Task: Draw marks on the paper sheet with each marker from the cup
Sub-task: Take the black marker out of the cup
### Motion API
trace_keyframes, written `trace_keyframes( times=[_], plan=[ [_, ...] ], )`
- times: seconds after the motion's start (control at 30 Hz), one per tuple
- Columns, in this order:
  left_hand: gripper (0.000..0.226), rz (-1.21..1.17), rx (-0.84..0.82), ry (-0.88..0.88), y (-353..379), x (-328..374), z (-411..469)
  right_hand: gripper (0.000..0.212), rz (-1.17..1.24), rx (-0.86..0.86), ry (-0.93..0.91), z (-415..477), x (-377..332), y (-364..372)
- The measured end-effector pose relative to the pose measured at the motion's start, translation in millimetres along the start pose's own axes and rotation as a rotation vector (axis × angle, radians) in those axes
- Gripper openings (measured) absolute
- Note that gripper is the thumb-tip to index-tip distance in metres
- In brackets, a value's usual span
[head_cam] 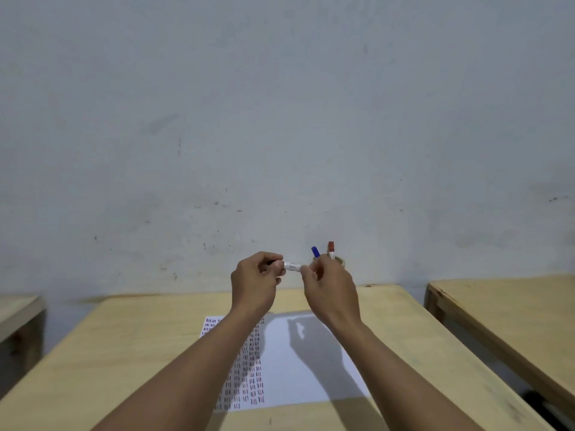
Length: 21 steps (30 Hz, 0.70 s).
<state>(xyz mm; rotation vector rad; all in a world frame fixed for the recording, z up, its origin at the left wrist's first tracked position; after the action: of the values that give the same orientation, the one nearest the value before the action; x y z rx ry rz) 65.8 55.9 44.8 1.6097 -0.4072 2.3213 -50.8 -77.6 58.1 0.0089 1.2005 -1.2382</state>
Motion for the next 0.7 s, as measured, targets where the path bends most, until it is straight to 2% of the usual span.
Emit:
trace_keyframes(
  times=[0.07, 0.1, 0.17, 0.27, 0.57, 0.7],
  plan=[
    [0.006, -0.053, -0.014, -0.022, -8.0, -3.8, -2.3, 0.044, 0.307, -0.159, 0.251, -10.2, 12.3, 24.0],
    [0.005, -0.071, -0.039, -0.030, -10.3, -5.0, -3.2, 0.046, 0.549, -0.244, 0.397, -17.0, 16.1, 40.4],
    [0.005, -0.069, -0.101, -0.041, -12.7, -6.2, -5.7, 0.035, 0.981, -0.317, 0.580, -25.8, 13.0, 66.9],
    [0.009, 0.001, -0.121, -0.040, -21.5, -6.1, -7.3, 0.021, 1.308, -0.262, 0.652, -23.9, 7.0, 85.8],
    [0.015, 0.129, -0.029, -0.044, -52.2, -12.5, -2.5, 0.016, 1.480, -0.207, 0.576, -21.4, -7.1, 115.2],
    [0.012, 0.244, -0.003, -0.081, -77.1, -30.4, 5.5, 0.017, 1.361, -0.184, 0.584, -20.4, 5.4, 120.4]
  ],
)
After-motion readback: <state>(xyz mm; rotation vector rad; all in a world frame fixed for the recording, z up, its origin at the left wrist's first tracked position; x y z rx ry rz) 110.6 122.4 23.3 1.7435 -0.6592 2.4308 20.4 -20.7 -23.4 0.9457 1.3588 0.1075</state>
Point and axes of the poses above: each hand's wrist, its own z-axis towards the middle knuckle, its own y-axis out of the palm, x = y × z, the point moved 9 cm from there along z, towards the middle knuckle, and after that the axes turned 5 degrees about -x, right-handed, at the moved point
